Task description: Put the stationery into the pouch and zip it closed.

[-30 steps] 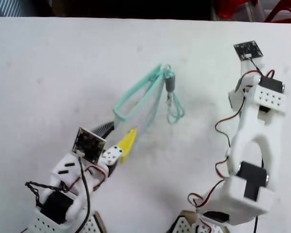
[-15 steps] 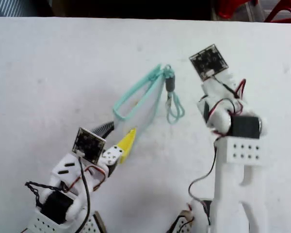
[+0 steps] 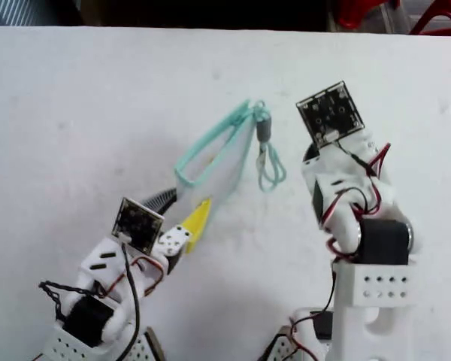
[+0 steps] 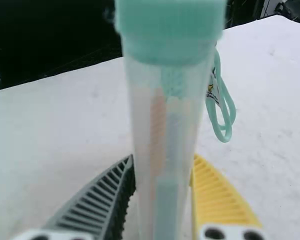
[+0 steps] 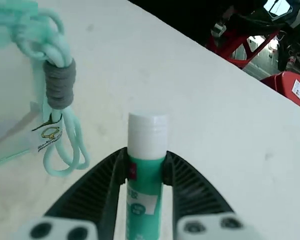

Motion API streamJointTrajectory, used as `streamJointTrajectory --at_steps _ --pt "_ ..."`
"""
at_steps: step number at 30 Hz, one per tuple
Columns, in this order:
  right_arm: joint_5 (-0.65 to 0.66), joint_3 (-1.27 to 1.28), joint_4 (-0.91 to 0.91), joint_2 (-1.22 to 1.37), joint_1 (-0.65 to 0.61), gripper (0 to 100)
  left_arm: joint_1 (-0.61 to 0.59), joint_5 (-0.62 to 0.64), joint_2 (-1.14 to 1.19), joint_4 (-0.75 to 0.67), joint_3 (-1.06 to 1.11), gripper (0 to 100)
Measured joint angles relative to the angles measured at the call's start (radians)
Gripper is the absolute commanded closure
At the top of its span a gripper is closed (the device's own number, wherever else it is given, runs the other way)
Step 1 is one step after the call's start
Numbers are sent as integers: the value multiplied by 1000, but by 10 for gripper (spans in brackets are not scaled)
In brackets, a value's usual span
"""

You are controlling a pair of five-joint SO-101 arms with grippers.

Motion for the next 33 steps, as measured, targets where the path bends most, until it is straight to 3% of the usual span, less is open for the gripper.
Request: streamJointTrajectory --at_steps 7,21,33 --pt "0 3 2 -86 -101 981 0 0 0 0 0 823" --pt "0 3 -20 -98 -167 981 0 0 0 0 0 823" --pt "-149 3 -149 -295 -448 981 0 0 0 0 0 823"
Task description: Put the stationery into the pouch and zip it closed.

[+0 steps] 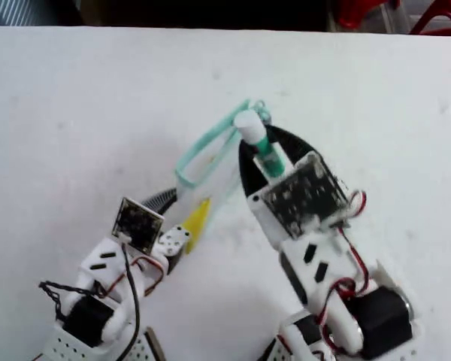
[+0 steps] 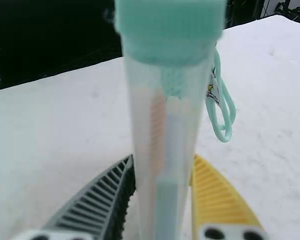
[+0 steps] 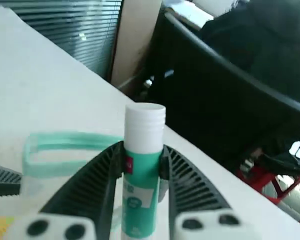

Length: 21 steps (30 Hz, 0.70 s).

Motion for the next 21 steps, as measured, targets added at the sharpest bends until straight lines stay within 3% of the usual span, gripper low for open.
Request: streamJointTrajectory --at_steps 8,21 --pt "-80 0 -51 -9 -106 981 0 0 0 0 0 823" --pt "-106 0 -114 0 -144 981 0 0 0 0 0 823"
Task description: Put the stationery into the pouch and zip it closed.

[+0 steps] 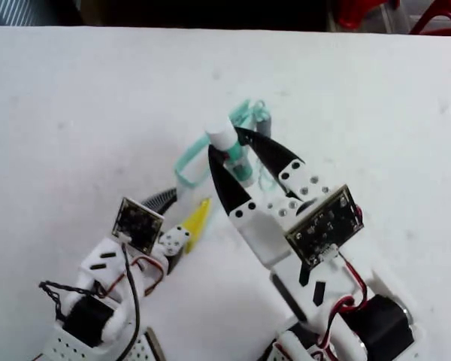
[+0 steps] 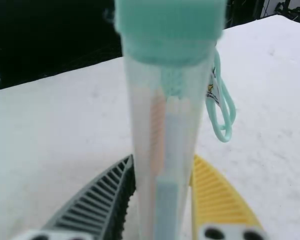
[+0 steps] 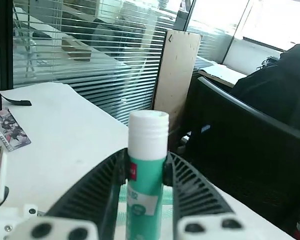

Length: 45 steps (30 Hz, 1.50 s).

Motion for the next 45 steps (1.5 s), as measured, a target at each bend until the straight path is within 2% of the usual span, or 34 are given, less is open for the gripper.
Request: streamJointTrajectory --at_steps 5,9,14,39,45 --pt "-3 0 -44 20 -58 981 0 0 0 0 0 823" --pt "-3 -20 -61 147 -100 981 0 0 0 0 0 823" --pt "-2 -41 -49 218 -95 981 0 0 0 0 0 823" --pt "-2 -44 -28 155 -101 981 0 -6 0 0 0 823" --pt "-2 -44 -78 216 -100 981 0 -6 0 0 0 823"
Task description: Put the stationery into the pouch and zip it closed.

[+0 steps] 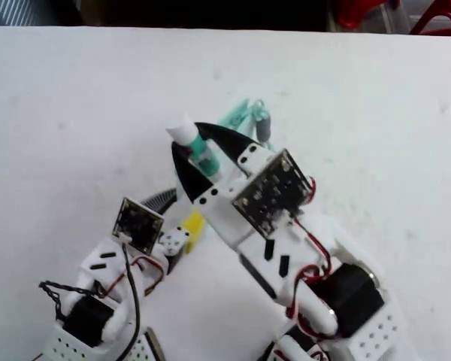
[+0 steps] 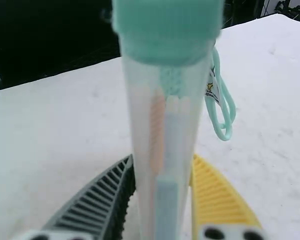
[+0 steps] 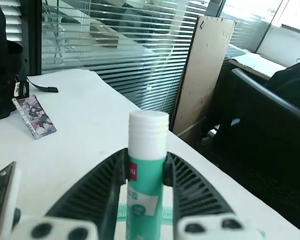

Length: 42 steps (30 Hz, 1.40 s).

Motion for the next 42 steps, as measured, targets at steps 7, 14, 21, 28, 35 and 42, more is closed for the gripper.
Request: streamJointTrajectory --at_steps 7,14,21,28,35,42 --pt "-2 0 -101 69 0 981 0 0 0 0 0 823" --pt "-2 0 -94 149 35 981 0 2 0 0 0 823" --pt "0 32 -29 124 35 981 3 0 0 0 0 823" --pt "-35 94 -54 95 74 981 3 0 0 0 0 823" --pt "-180 169 -55 -34 193 981 6 0 0 0 2 823" --pt "-181 256 -55 -160 216 981 6 0 0 0 2 823"
